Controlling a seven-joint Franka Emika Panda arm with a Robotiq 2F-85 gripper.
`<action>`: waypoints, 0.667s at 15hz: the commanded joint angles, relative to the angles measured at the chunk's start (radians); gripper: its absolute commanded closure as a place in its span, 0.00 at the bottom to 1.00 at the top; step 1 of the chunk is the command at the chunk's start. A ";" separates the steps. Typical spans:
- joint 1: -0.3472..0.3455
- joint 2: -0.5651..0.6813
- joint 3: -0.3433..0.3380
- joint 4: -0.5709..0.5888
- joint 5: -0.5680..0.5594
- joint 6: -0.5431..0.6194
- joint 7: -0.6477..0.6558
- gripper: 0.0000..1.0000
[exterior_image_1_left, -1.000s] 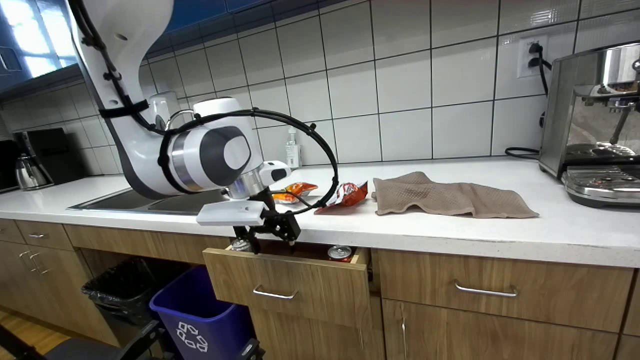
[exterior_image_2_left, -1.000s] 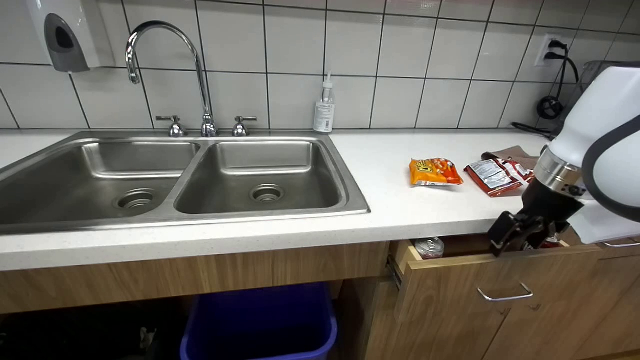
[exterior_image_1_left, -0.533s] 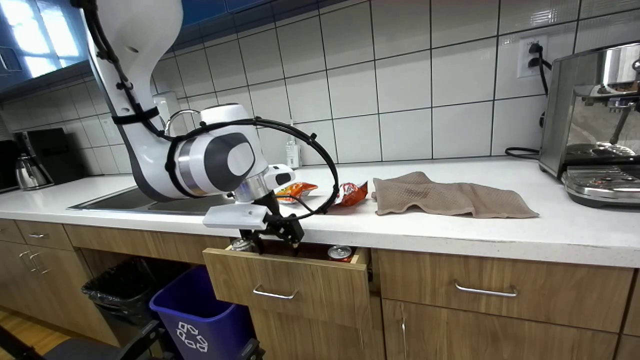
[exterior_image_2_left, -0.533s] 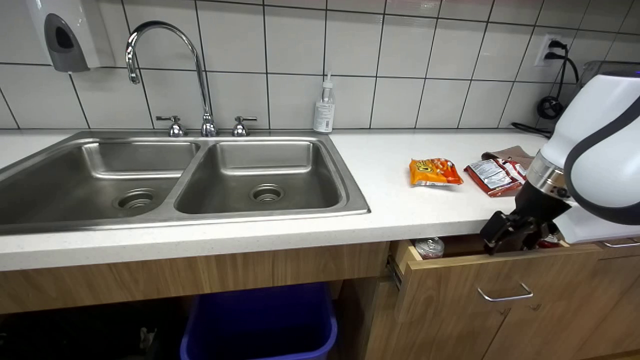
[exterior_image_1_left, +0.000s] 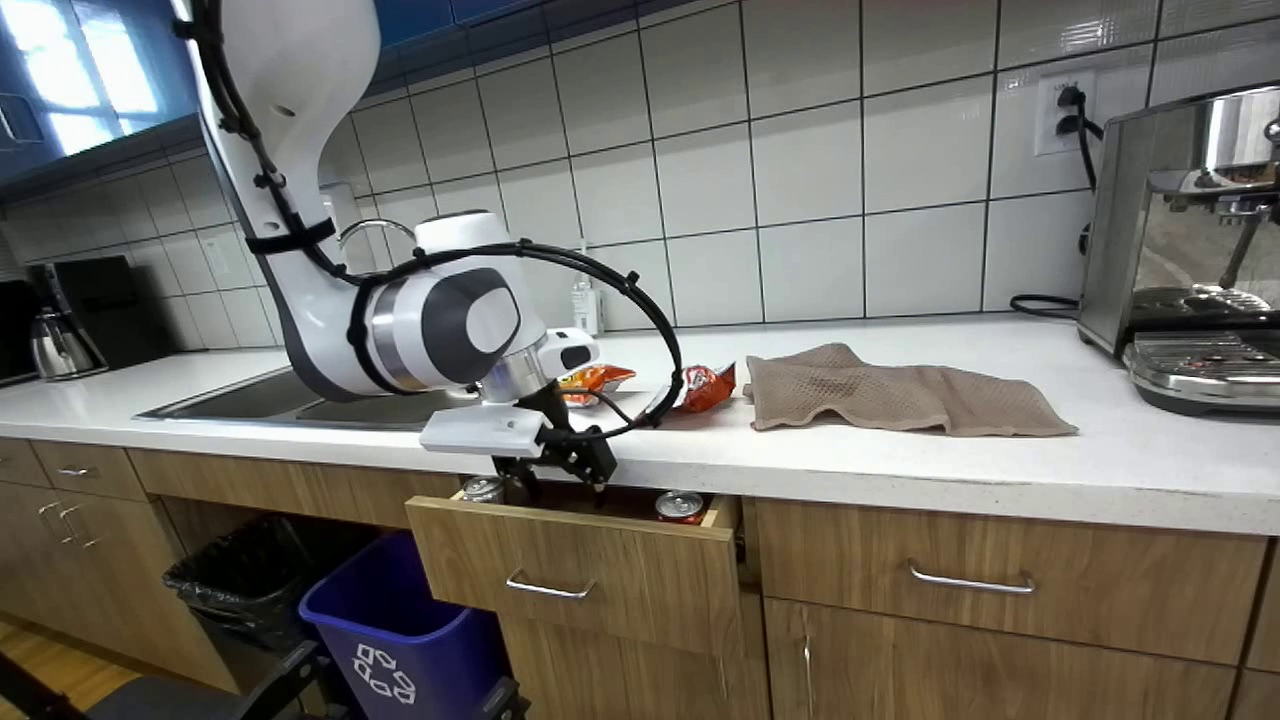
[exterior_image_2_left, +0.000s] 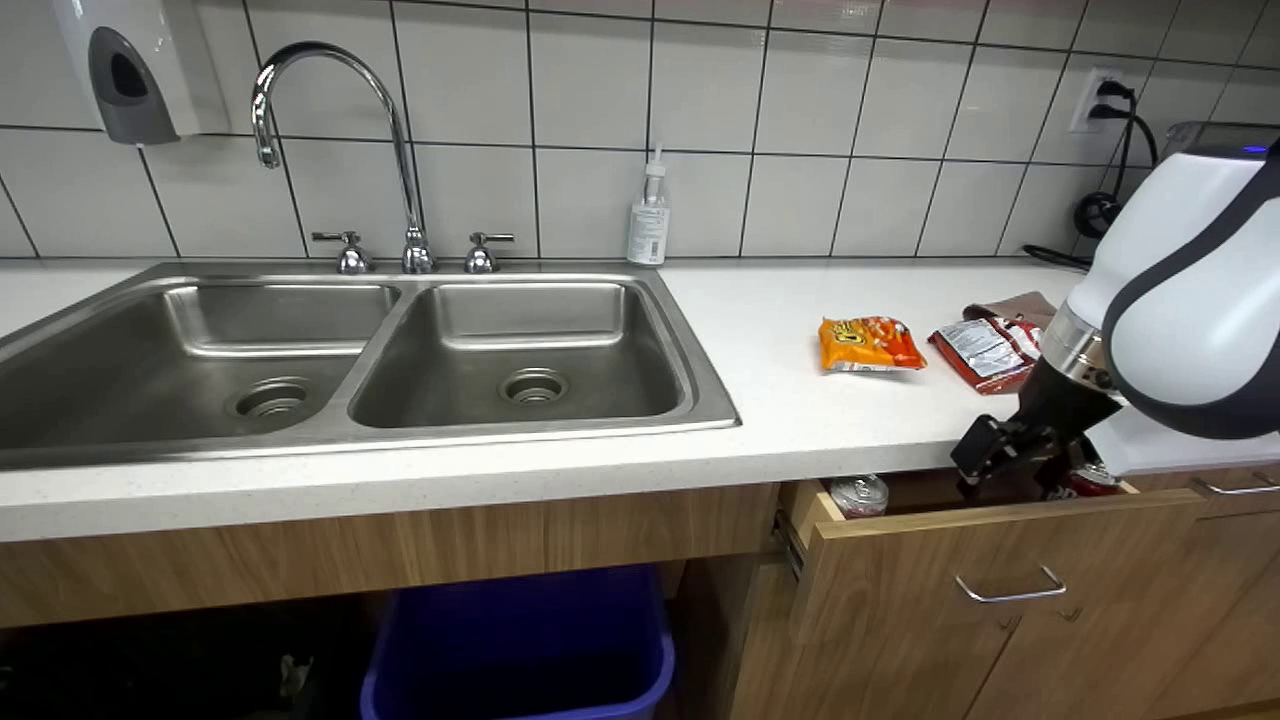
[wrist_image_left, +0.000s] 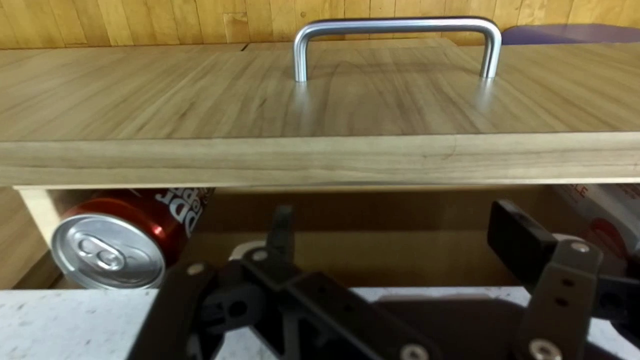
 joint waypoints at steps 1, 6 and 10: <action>-0.013 0.034 0.019 0.037 0.029 0.001 -0.026 0.00; -0.032 0.049 0.048 0.034 0.029 -0.012 -0.038 0.00; -0.032 0.039 0.050 0.013 0.023 -0.008 -0.045 0.00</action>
